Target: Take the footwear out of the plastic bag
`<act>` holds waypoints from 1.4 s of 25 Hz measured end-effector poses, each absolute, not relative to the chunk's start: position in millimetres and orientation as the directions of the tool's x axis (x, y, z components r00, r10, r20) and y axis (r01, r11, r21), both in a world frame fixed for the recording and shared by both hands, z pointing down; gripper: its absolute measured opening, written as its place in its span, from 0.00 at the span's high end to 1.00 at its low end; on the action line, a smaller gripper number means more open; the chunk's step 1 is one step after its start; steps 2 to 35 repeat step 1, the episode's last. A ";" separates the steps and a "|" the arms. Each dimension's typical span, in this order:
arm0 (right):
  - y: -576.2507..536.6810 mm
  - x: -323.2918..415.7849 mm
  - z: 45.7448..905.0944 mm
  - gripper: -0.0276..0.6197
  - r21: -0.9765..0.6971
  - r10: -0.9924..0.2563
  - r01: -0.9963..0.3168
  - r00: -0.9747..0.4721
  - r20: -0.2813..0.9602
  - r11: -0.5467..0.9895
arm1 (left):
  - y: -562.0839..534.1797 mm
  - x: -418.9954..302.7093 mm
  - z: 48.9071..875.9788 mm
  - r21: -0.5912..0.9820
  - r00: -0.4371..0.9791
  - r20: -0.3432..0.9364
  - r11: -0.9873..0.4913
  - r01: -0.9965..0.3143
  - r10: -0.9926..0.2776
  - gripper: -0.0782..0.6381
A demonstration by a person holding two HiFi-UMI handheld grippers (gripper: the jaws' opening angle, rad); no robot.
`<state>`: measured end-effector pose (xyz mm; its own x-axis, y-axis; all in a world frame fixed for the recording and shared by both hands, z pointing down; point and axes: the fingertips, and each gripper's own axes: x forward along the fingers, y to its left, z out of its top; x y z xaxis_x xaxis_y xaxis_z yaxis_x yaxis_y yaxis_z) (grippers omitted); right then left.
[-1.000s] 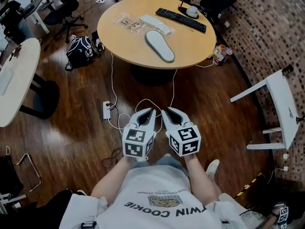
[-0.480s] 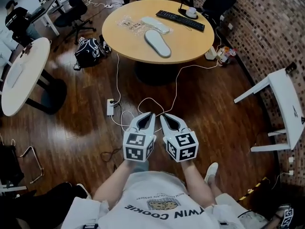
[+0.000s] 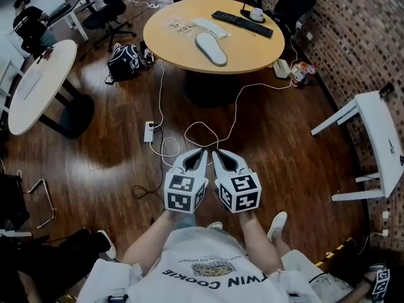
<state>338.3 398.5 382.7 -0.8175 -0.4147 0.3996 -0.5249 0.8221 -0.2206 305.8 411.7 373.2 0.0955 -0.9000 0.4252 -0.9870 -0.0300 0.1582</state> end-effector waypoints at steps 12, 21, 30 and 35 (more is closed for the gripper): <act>402.1 339.7 380.7 0.95 -0.221 -0.413 -0.524 -0.818 0.401 0.823 | 416.3 308.6 372.3 0.161 0.098 0.429 -0.030 -0.986 -0.898 0.88; 402.1 339.7 380.7 0.95 -0.221 -0.413 -0.524 -0.818 0.401 0.823 | 416.3 308.6 372.3 0.161 0.098 0.429 -0.030 -0.986 -0.898 0.88; 402.1 339.7 380.7 0.95 -0.221 -0.413 -0.524 -0.818 0.401 0.823 | 416.3 308.6 372.3 0.161 0.098 0.429 -0.030 -0.986 -0.898 0.88; 402.1 339.7 380.7 0.95 -0.221 -0.413 -0.524 -0.818 0.401 0.823 | 416.3 308.6 372.3 0.161 0.098 0.429 -0.030 -0.986 -0.898 0.88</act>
